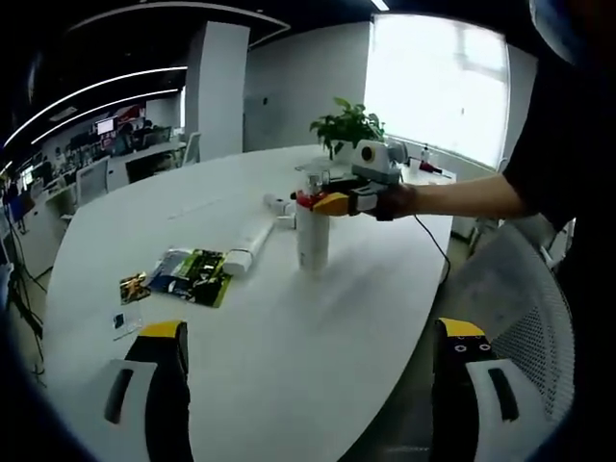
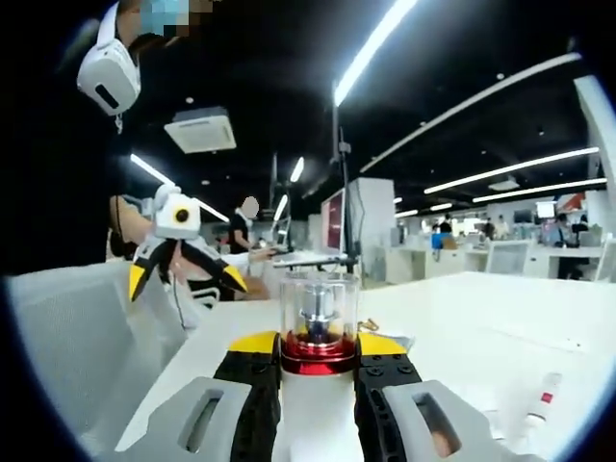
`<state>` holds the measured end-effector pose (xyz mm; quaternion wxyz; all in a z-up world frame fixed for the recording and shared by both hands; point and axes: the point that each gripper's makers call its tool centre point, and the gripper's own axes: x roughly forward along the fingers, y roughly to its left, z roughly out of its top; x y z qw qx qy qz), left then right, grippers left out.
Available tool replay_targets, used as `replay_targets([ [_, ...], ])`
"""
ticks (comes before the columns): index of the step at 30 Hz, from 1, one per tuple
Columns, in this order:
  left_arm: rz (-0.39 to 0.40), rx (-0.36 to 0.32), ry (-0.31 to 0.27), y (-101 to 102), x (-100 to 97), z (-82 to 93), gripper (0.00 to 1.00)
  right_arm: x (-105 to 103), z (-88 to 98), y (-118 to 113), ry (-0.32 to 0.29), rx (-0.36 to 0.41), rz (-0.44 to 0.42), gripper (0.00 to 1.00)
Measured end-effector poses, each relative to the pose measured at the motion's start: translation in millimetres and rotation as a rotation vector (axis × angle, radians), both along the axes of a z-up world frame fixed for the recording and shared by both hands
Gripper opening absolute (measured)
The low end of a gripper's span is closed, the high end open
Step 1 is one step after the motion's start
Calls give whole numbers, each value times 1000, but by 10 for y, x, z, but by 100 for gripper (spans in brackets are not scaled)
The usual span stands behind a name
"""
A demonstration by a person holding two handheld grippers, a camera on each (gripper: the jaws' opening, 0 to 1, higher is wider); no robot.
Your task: Arrange the skincare products in the storage area until every visible bottle or jar stands upright without overlapping.
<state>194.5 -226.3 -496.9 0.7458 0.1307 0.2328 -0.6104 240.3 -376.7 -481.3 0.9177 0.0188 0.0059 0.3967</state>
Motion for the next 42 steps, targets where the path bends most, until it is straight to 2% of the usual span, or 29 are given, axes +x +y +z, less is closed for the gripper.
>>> replay_targets([
  [4,-5,1,5,-7,-14,-29,99,-21,3,34,8,-36,7,21],
  [12,-18,-4,13,-18,-30,-47,99,-19,1,63,46,-39,-1,22],
  [13,-19,-3,12,-15,-27,-47,99,-32,0,84,82,-15,4,23],
  [15,-20,-4,11,-9,-23,-39,99,-36,9,108,71,-31,0,28],
  [20,-25,-11,16,-18,-22,13,99,-14,12,24,93,-38,-27,30],
  [26,-39,-25,10,-83,-17,100,99,-26,150,-5,93,-45,-48,36],
  [29,-45,-36,8,-110,-34,170,99,-37,158,-26,106,-40,-57,43],
  [33,-52,-48,6,-127,-45,237,99,-90,299,21,110,-27,-53,50],
  [42,-30,-95,29,-128,-29,354,98,-200,480,117,143,-60,-65,59],
])
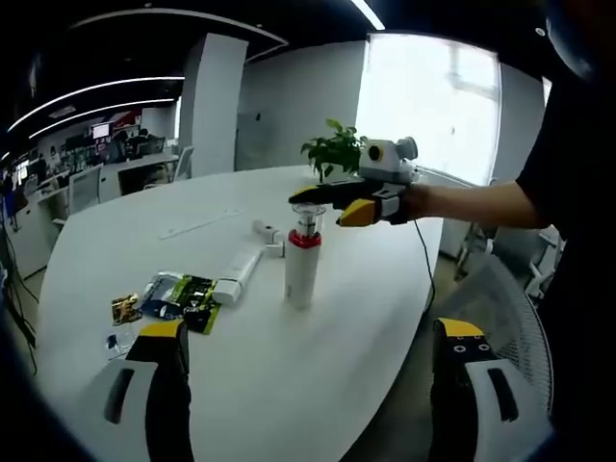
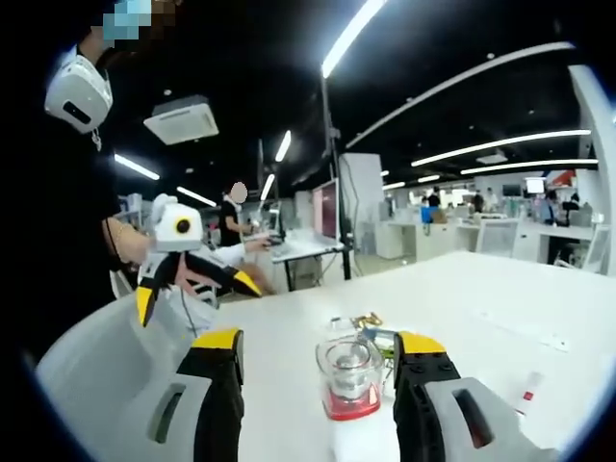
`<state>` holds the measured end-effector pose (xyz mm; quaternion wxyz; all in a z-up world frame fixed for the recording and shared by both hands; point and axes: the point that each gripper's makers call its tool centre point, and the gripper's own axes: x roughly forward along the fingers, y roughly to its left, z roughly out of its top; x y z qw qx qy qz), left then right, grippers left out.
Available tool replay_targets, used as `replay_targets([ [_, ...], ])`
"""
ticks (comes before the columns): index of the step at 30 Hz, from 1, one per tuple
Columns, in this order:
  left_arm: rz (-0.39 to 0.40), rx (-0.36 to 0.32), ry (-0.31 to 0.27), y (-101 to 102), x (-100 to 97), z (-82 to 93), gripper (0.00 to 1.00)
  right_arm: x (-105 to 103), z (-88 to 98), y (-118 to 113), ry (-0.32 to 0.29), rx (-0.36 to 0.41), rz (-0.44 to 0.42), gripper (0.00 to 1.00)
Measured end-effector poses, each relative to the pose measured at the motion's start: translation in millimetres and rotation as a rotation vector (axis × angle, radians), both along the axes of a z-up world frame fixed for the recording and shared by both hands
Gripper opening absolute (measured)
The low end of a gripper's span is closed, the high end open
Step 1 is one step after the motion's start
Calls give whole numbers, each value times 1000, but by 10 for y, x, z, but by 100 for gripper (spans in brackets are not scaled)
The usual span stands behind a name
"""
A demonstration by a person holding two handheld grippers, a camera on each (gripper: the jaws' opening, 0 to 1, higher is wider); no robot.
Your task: Arrange the skincare products in the storage area until every visible bottle or jar stands upright without overlapping.
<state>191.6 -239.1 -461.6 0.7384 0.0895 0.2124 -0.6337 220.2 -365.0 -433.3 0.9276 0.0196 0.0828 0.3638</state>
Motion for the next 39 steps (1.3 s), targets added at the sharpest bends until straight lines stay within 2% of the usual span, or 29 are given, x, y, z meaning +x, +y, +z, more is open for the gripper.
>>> replay_targets([
  [4,2,0,3,27,-17,49,98,-62,58,17,39,-28,-26,68],
  [6,2,-2,14,49,-31,68,99,-86,86,14,53,-45,-44,76],
  [14,38,-27,36,176,3,141,98,-268,308,43,53,-43,-108,99],
  [19,55,-35,34,241,30,213,98,-418,309,99,94,-73,-146,99],
  [23,72,-41,37,320,84,248,94,-501,272,40,123,-91,-237,99],
  [26,77,-43,45,363,90,267,94,-597,198,79,137,-107,-275,99],
  [29,73,-43,47,382,81,268,94,-717,60,136,200,-116,-295,99],
  [32,69,-34,52,401,72,253,94,-795,23,176,184,-137,-311,99],
  [34,70,-23,61,411,76,236,94,-829,4,126,164,-144,-366,99],
  [37,62,-10,62,424,92,236,94,-883,-4,1,128,-114,-490,99],
  [39,54,-8,60,415,75,258,94,-929,-131,-107,140,-100,-559,99],
])
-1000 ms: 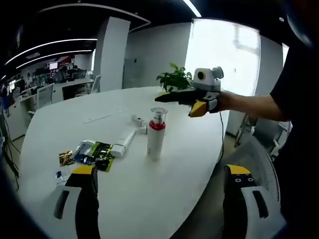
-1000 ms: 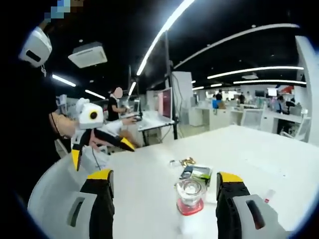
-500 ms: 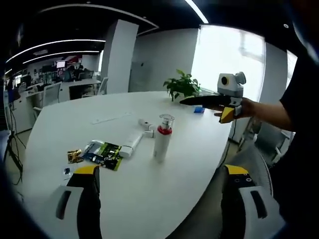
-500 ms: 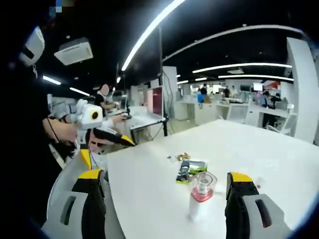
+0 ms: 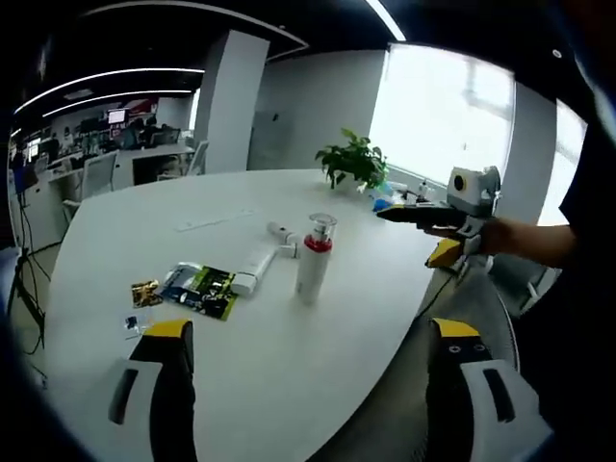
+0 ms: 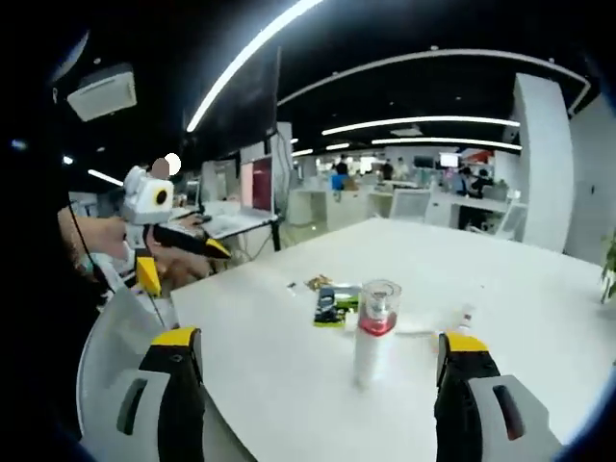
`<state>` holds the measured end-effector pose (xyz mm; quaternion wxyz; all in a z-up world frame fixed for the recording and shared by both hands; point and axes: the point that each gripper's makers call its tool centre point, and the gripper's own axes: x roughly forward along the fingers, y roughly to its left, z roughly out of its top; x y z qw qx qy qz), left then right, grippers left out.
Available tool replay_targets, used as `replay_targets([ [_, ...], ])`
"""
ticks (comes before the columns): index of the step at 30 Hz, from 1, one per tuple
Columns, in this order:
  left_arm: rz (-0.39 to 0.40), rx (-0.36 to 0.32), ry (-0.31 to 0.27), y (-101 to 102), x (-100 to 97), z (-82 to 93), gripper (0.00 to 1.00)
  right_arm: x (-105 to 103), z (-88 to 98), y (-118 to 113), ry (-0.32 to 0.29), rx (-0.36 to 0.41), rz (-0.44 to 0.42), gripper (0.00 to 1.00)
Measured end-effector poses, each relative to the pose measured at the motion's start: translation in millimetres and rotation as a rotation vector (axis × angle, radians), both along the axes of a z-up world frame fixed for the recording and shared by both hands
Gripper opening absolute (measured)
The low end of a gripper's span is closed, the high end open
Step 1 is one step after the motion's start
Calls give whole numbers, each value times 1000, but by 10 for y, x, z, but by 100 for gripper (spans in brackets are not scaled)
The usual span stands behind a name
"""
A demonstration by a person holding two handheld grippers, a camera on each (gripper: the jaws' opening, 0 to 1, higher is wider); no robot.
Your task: Arrange the skincare products in the storage area until every visible bottle or jar stands upright without overlapping.
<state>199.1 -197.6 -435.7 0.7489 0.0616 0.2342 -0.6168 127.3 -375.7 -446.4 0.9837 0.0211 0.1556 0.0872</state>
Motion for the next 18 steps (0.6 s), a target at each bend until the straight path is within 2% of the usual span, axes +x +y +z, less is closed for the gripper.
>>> replay_targets([
  [3,-2,3,3,-6,7,14,95,-78,-220,-99,32,-50,-66,99],
  [5,1,4,3,-13,13,37,96,-116,-285,-120,38,-71,-91,99],
  [7,-1,4,1,-18,6,48,97,-150,-343,-188,69,-137,-107,99],
  [9,1,6,4,-20,-2,48,97,-65,-182,-190,2,-123,-132,99],
  [10,0,8,5,-18,-2,43,97,-55,-153,-182,-17,-120,-126,99],
  [11,0,11,4,-18,-8,42,98,-74,-201,-186,7,-123,-123,99],
  [13,1,12,0,-16,-12,47,99,-129,-288,-218,66,-184,-124,99],
  [16,-5,15,1,-43,-26,56,99,-154,-267,-132,59,-260,-54,99],
  [18,-7,22,-7,-59,-8,57,99,-197,-325,-130,67,-262,-47,99],
])
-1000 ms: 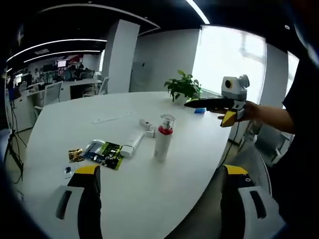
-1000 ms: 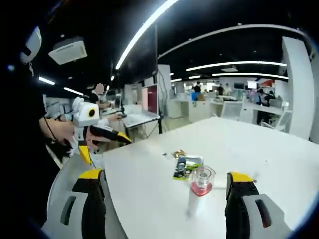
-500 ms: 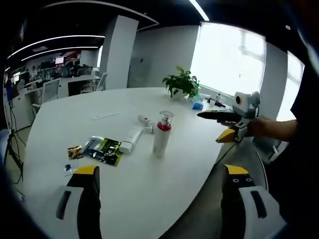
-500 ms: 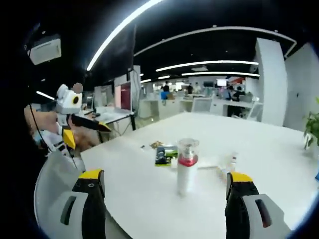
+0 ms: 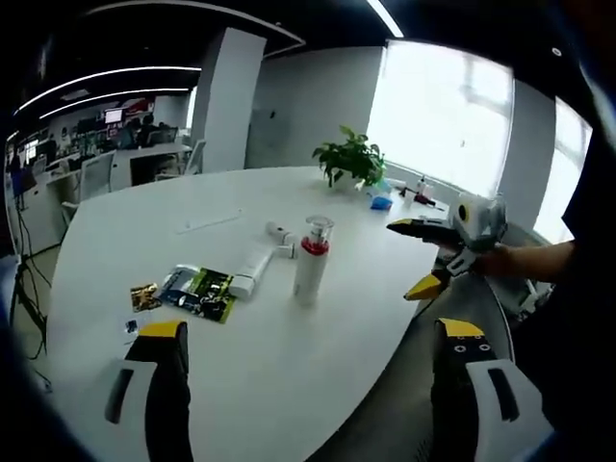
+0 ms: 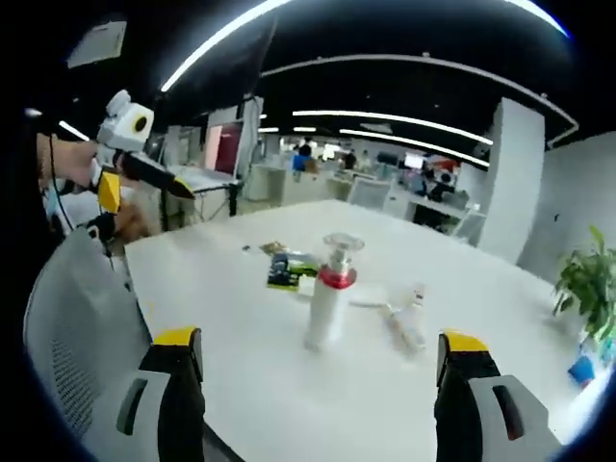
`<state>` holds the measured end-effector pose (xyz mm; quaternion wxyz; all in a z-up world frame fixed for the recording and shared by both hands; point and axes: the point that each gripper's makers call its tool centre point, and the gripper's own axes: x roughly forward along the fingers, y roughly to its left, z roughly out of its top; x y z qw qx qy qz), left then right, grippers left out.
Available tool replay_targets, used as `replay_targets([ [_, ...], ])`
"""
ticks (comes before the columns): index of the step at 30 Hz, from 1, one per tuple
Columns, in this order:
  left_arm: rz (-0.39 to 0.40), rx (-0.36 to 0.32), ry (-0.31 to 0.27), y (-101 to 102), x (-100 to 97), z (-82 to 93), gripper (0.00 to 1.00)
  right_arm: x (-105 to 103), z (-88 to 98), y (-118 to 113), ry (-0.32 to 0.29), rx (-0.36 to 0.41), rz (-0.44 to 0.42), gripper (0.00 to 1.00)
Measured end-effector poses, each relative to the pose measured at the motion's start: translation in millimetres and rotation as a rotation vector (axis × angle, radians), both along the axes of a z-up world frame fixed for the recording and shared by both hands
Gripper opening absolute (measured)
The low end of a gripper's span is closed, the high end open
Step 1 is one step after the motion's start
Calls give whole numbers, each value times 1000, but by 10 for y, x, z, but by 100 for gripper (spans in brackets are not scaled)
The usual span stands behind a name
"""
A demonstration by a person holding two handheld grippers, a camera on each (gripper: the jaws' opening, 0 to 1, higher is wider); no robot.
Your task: Arrange the skincare products in the storage area until every visible bottle or jar stands upright without overlapping.
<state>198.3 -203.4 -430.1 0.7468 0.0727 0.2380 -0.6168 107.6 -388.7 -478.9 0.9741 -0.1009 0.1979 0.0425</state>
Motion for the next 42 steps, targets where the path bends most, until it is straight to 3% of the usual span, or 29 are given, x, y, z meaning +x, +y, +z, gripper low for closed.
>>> replay_targets([
  [2,1,-1,-1,-30,10,24,99,-18,-17,-38,-6,19,-14,99],
  [7,-18,23,-17,-108,56,24,99,-25,-72,-233,-23,-16,-112,99],
  [10,-33,41,-19,-179,87,24,99,-17,-82,-321,-18,-108,-135,99],
  [14,-47,45,-20,-309,152,39,98,-35,-86,-253,-2,-177,-107,98],
  [23,-90,36,-22,-781,460,113,98,-62,-161,-375,16,-68,-162,99],
  [30,-103,97,-2,-1092,750,-42,97,-47,-166,-373,5,11,-184,99],
  [42,-89,207,65,-1539,1228,-393,95,-44,-306,-327,59,-20,-151,99],
])
